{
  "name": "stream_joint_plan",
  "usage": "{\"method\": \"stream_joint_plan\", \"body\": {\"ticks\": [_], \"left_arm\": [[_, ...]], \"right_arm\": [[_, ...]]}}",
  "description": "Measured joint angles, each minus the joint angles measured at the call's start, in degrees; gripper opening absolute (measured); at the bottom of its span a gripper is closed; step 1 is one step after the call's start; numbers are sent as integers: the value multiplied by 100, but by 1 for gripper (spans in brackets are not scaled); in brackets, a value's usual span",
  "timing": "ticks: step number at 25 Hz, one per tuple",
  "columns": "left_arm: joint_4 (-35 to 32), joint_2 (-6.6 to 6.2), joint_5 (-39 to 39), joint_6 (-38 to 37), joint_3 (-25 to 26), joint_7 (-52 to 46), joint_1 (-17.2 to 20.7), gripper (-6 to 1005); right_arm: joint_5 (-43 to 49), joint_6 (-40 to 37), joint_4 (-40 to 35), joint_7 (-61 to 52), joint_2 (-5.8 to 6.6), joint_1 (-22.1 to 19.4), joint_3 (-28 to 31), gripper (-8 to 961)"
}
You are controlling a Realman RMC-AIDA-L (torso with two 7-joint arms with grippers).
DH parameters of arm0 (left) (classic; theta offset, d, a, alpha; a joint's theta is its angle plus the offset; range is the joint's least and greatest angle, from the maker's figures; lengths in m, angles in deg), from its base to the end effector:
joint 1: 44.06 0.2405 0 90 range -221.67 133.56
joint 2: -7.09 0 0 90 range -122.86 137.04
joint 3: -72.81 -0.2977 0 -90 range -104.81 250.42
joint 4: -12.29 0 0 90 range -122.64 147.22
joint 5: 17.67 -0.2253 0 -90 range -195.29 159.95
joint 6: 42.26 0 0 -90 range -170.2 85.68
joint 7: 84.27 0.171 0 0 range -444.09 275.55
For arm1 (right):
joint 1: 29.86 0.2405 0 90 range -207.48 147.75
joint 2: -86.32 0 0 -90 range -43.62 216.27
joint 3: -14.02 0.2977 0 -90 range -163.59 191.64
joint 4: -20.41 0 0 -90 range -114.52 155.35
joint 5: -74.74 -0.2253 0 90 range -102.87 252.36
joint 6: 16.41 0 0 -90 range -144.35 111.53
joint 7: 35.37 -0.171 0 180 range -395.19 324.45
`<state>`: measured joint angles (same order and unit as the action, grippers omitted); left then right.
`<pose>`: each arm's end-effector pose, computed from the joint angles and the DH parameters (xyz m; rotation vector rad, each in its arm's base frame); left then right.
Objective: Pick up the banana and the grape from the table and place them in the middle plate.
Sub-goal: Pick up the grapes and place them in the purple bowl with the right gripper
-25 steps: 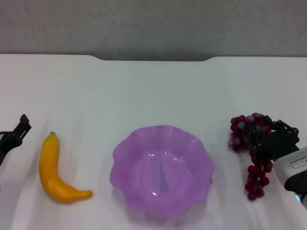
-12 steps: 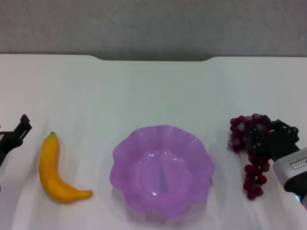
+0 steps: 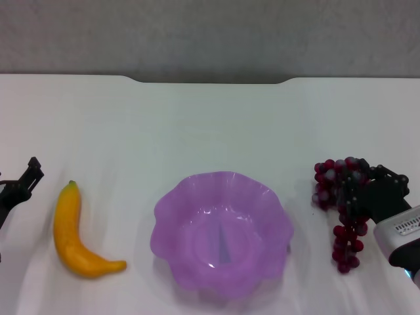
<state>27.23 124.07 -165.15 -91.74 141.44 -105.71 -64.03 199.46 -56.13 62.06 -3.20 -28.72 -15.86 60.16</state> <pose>-0.4258 0.3727 -0.0338 -1.4719 -0.9279 -0.6456 0.3411 0.3600 -0.1002 -1.8321 0.3978 0.2944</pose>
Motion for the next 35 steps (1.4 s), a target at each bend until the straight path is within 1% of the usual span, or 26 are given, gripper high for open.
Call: {"method": "stream_joint_plan", "body": {"ticks": [12, 25, 35], "left_arm": [[0, 0, -14, 0, 0, 0, -12, 891], [0, 0, -28, 0, 0, 0, -16, 891], [-3, -5, -3, 0, 5, 0, 15, 890]], "right_arm": [[0, -65, -17, 0, 0, -5, -28, 265], [-6, -802, -105, 0, 1, -130, -242, 251], [69, -1449, 22, 43, 27, -217, -230, 247]]}}
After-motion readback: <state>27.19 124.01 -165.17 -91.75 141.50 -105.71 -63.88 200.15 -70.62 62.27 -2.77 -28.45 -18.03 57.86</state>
